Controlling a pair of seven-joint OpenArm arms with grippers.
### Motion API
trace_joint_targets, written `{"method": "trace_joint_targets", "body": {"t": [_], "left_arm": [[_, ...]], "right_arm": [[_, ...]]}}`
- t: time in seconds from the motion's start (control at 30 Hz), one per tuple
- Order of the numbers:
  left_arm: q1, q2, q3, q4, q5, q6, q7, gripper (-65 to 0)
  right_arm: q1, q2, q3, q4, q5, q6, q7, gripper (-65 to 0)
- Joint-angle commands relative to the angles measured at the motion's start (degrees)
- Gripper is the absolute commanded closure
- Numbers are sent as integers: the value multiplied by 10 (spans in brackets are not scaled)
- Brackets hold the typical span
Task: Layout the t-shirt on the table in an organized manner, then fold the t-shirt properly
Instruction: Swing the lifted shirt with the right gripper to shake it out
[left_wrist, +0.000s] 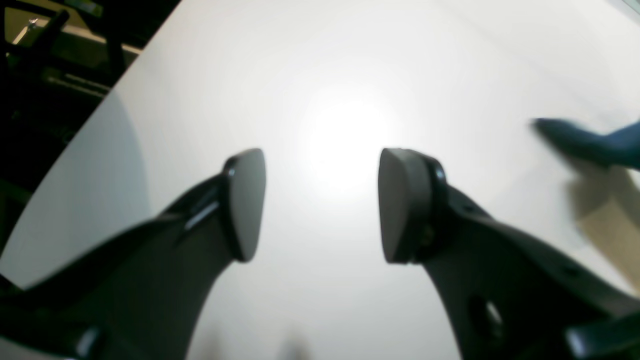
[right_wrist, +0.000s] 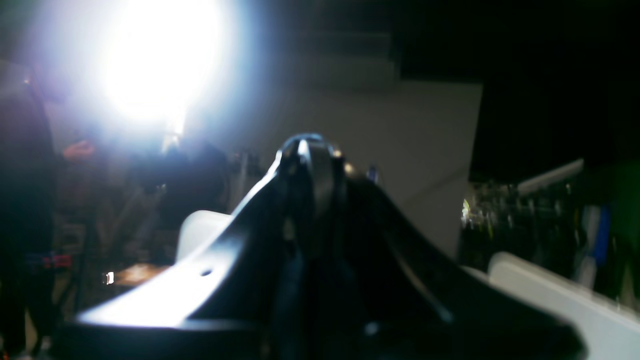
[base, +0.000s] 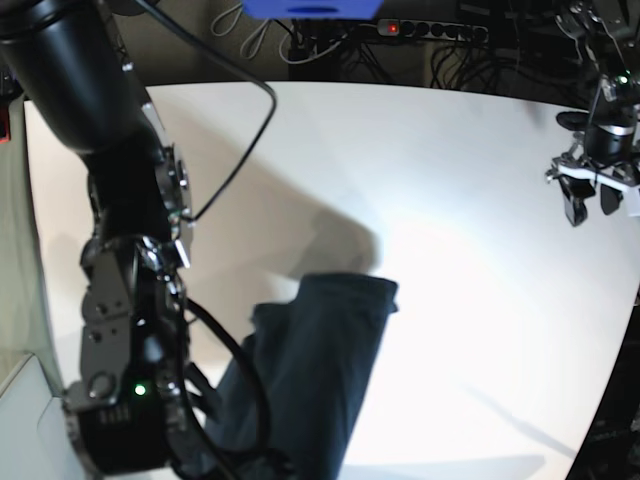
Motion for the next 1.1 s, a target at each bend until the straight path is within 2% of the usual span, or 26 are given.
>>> {"method": "trace_joint_targets", "body": {"t": [0.0, 0.2, 0.33, 0.47, 0.6, 0.73, 0.87, 0.97, 1.07], "left_arm": [[-1, -16, -1, 11, -4, -1, -15, -347], [-5, -21, -3, 11, -4, -1, -15, -347], [-6, -22, -3, 11, -4, -1, -16, -347], [-7, -22, -3, 11, -4, -1, -16, -347], [-11, -22, -3, 12, -4, -1, -16, -347], [-17, -21, -3, 11, -4, -1, -16, -347], [-17, -20, -3, 11, -4, -1, -16, -347], [-16, -20, -3, 11, -4, -1, -16, -347], [-15, -18, -4, 11, -4, -1, -16, -347]], "right_arm": [[23, -3, 2, 13, -1, 0, -1, 0], [40, -3, 53, 48, -1, 1, -15, 0], [62, -3, 56, 48, -1, 1, -17, 0], [57, -8, 53, 46, 2, 1, -57, 0], [45, -42, 27, 38, 3, 2, -72, 0], [49, -76, -6, 29, -1, 2, -71, -55], [52, -76, -38, 9, -1, 2, -72, -66], [25, -76, -85, -19, -1, 2, -71, -67], [-17, -76, -121, -69, -1, 2, -67, -109]]}}
